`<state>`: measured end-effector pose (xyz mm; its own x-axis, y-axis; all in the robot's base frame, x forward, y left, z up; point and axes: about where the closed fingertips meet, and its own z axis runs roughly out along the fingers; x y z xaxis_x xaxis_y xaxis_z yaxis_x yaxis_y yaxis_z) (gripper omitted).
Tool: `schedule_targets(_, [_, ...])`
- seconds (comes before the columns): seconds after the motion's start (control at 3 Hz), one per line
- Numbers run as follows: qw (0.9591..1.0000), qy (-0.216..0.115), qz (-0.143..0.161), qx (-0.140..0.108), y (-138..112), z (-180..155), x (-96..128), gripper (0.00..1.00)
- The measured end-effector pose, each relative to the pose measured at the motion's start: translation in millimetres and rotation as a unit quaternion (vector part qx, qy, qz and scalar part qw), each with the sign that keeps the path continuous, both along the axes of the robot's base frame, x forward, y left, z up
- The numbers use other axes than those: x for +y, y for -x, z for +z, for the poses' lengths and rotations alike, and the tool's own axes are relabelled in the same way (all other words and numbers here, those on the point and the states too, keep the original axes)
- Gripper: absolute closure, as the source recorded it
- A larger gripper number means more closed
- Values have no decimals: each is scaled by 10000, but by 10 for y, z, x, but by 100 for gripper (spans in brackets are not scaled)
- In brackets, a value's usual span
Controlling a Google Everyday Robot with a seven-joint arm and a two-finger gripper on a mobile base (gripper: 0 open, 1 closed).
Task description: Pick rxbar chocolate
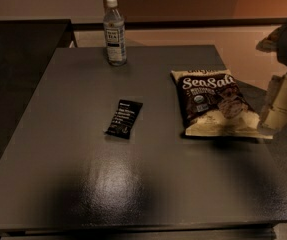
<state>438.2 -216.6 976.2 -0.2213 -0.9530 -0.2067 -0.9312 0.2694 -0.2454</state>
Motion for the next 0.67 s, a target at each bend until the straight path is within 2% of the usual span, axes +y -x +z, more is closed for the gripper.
schedule_targets(0.33, [10000, -10, 31, -14, -8, 6, 18, 0])
schedule_targets(0.67, [9994, -188, 294, 83, -89, -127, 213, 0])
